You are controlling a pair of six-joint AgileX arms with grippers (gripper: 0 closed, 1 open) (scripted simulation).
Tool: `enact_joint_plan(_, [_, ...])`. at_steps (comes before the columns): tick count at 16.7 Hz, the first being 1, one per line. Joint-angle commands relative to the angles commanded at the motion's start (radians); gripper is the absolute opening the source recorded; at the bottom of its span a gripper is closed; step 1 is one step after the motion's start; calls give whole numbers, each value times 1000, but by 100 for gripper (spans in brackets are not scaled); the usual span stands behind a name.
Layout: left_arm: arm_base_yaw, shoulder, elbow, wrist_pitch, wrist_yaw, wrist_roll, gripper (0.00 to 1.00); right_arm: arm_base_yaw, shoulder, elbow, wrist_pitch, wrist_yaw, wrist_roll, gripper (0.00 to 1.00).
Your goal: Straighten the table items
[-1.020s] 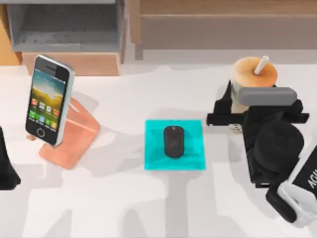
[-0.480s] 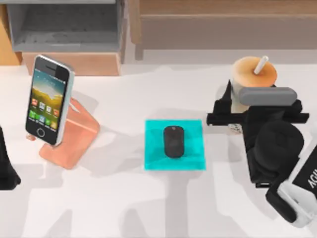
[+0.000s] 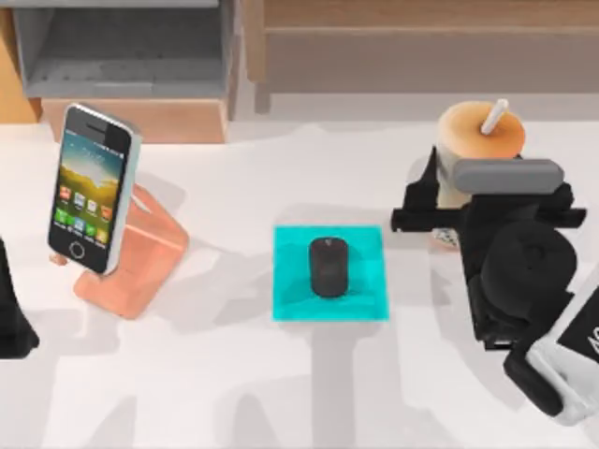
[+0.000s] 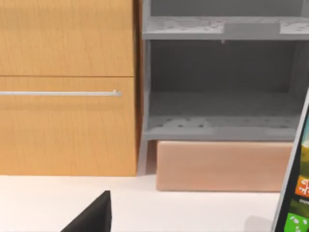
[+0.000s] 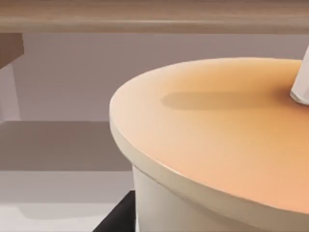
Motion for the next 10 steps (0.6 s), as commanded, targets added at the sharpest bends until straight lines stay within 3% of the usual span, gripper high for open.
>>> enact_joint_plan(6, [0,0,0,0,0,0,100,0,-9,1,-10,0,2,0])
enact_joint_plan(10, [0,0,0,0,0,0,100,-73,-68,52,31,-71,11,0])
